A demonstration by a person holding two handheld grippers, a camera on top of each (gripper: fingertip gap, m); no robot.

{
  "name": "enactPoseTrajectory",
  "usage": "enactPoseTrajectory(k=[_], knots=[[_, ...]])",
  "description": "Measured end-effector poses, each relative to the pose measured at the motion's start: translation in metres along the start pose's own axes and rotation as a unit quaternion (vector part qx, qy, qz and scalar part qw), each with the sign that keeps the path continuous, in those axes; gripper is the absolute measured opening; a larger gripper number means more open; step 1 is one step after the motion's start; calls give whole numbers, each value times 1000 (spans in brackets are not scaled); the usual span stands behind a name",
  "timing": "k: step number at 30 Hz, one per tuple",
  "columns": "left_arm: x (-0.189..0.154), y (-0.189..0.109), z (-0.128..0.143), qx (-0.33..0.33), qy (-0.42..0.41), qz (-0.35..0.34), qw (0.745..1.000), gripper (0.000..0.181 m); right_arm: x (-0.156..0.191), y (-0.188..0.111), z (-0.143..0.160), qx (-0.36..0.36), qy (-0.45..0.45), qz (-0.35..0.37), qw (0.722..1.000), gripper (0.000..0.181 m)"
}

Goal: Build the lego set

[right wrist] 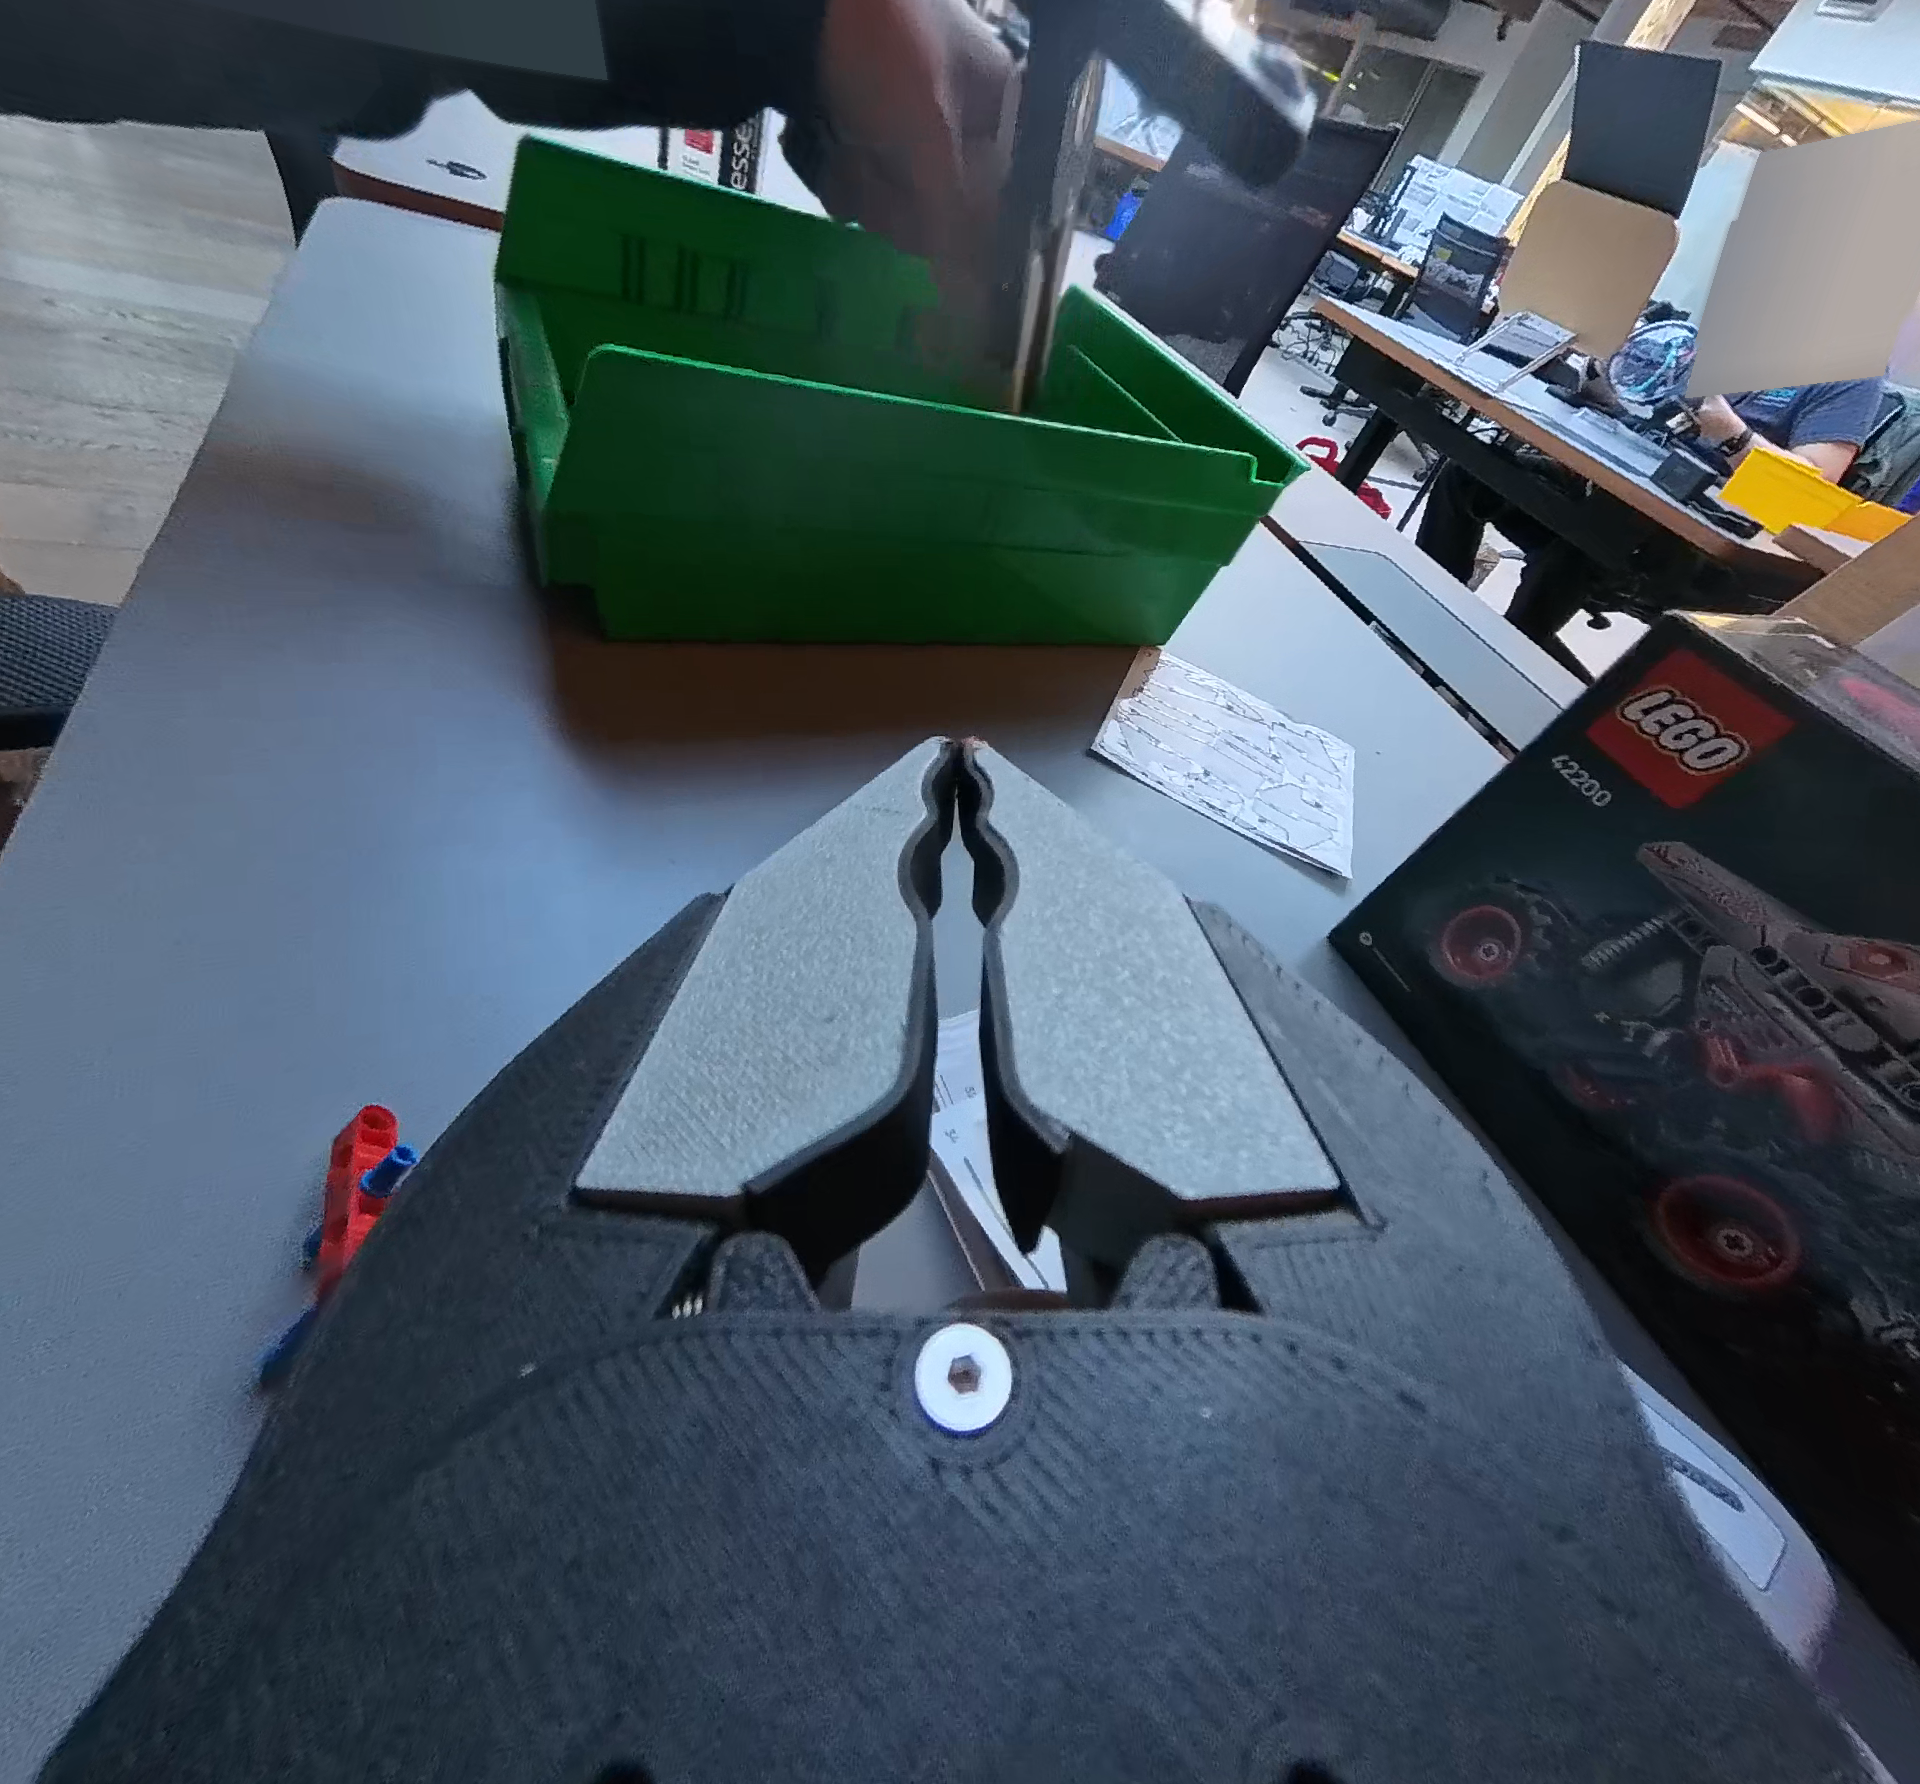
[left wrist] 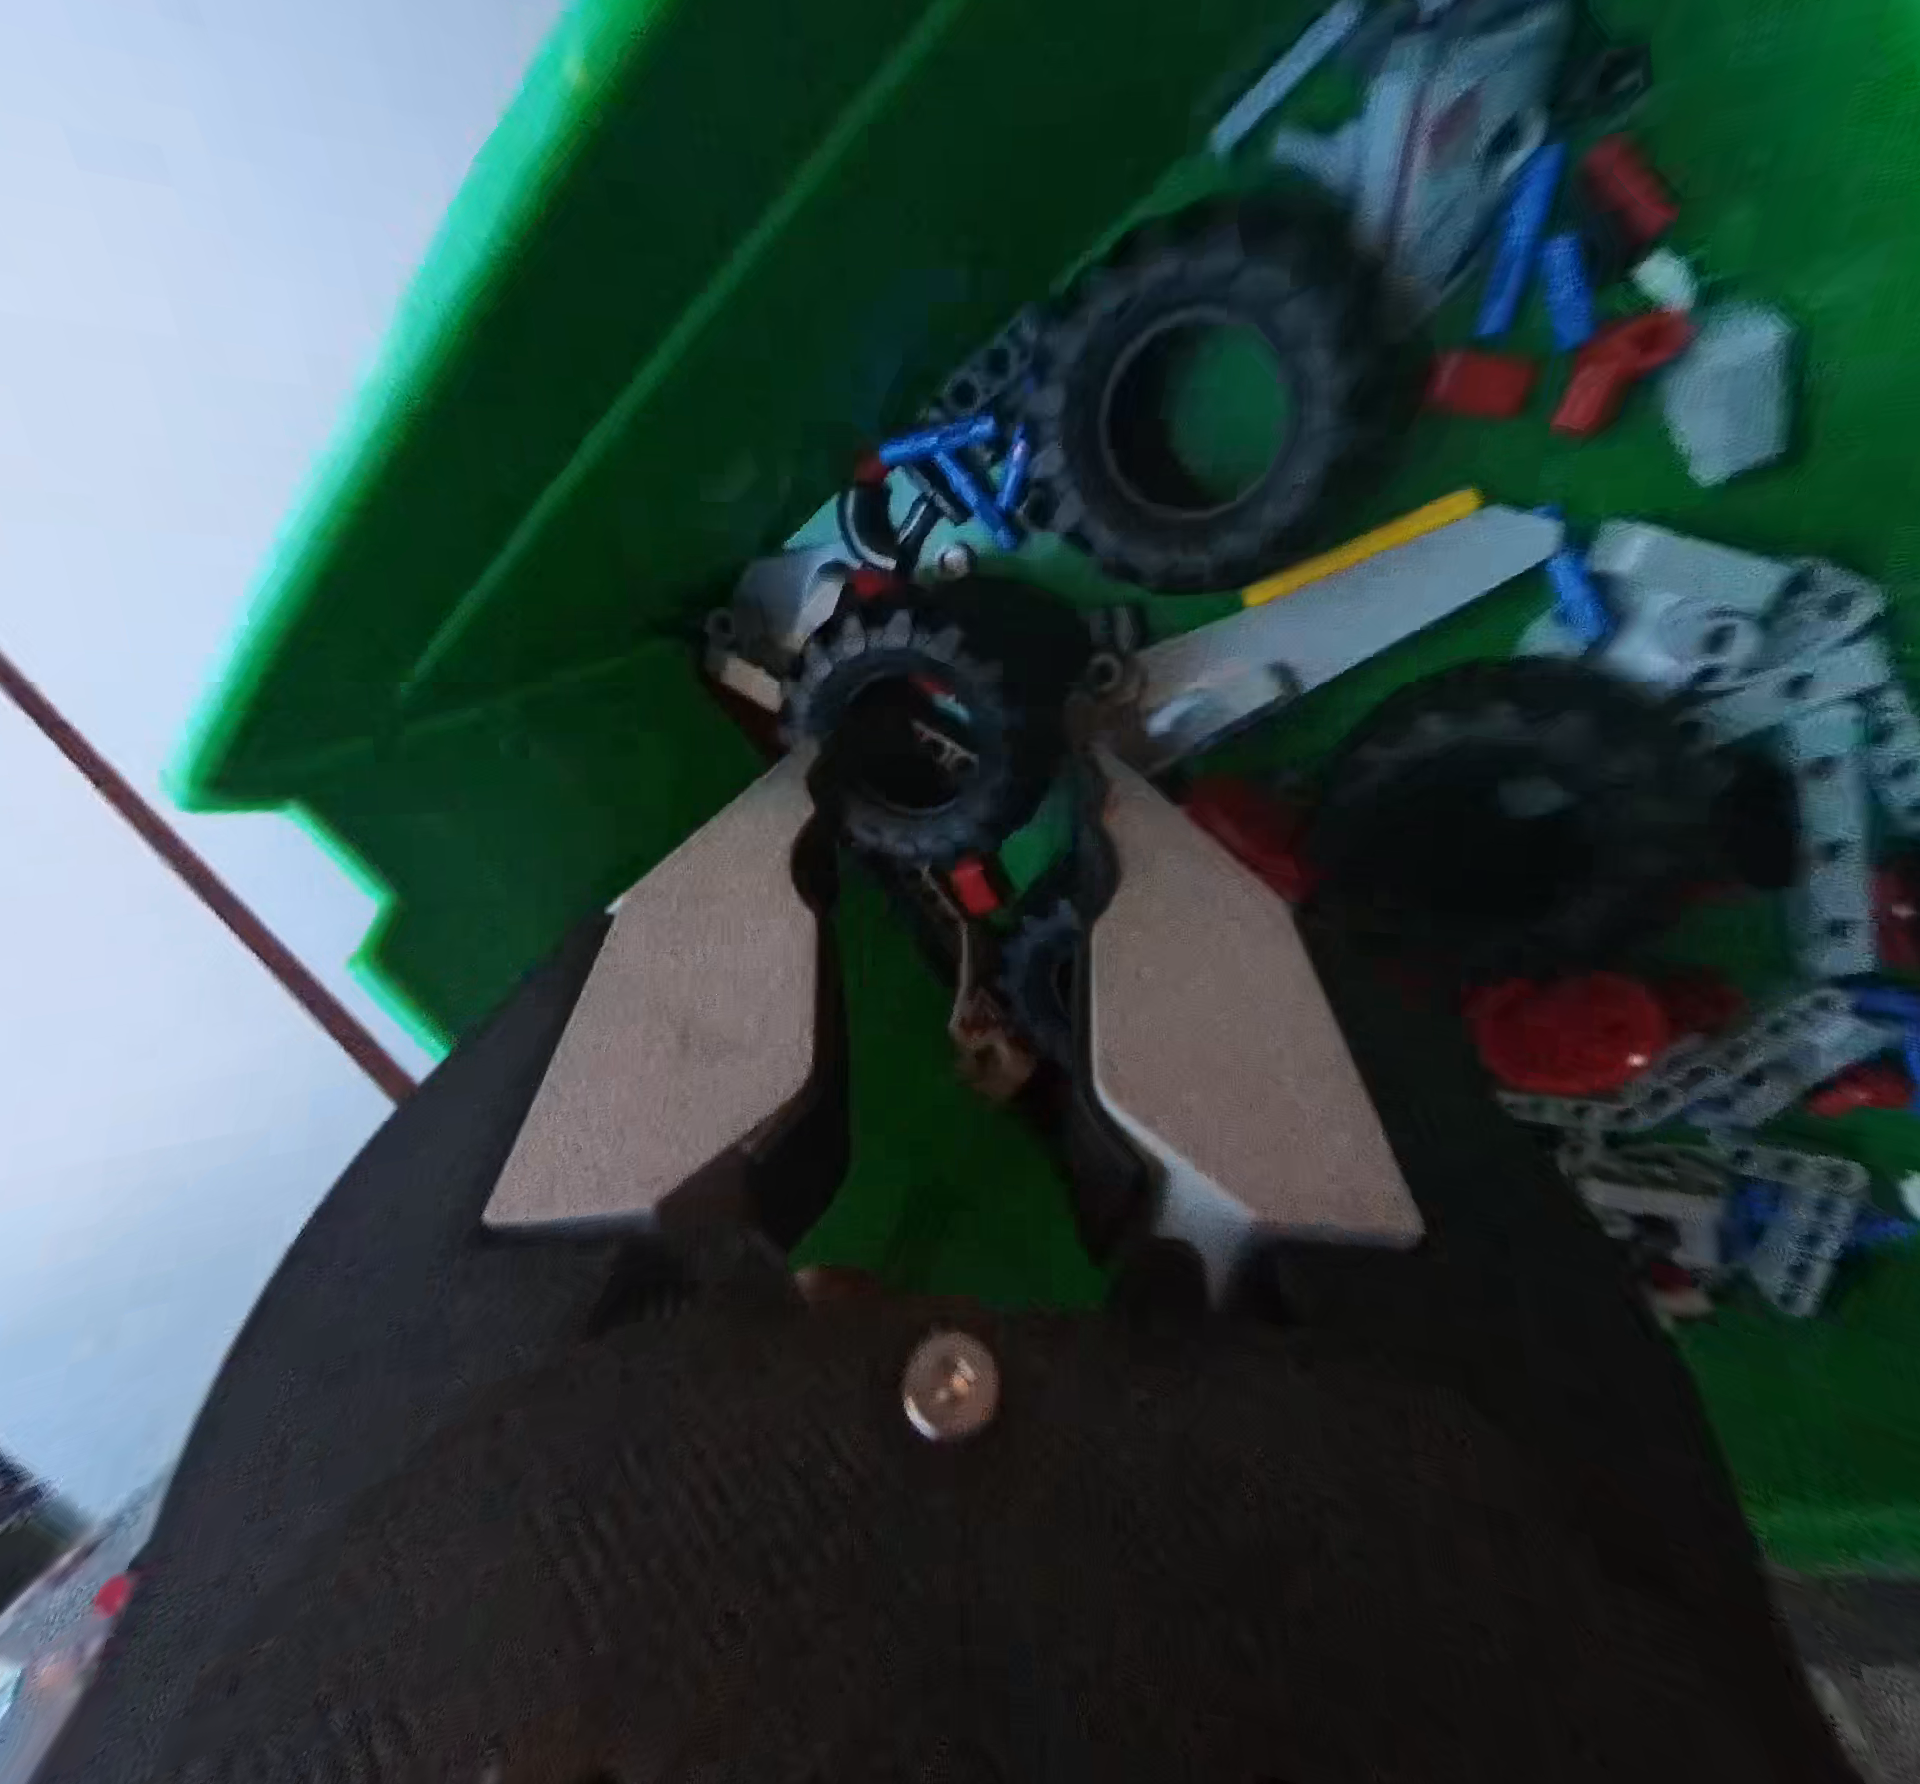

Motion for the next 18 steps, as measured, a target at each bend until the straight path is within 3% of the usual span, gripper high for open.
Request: enactPoseTrajectory(k=[2, 6, 10, 18], knots=[[7, 12, 4, 10, 6, -59, 998, 53, 1, 0, -1, -1, -3, -2, 1000, 0], [8, 21, -2, -20, 25, -106, 994, 29, 3, 0, -2, -1, -8, 0, 1000, 0], [-12, 9, -14, -91, 48, -14, 995, 28, 2, -1, -3, -3, -7, 4, 1000, 0], [-12, 6, -14, -78, 46, -37, 995, 34, 2, -2, -5, -5, -10, 6, 1000, 0]])
Point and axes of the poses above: each gripper's, where its closed fingertips meet, y out along the fingers, z out of its underside, x = y × z across the jaws, the point moved 9 cm from there along -y, back along the fingers, and after that the axes turned 11 degrees about -y, right-handed, at the moved point
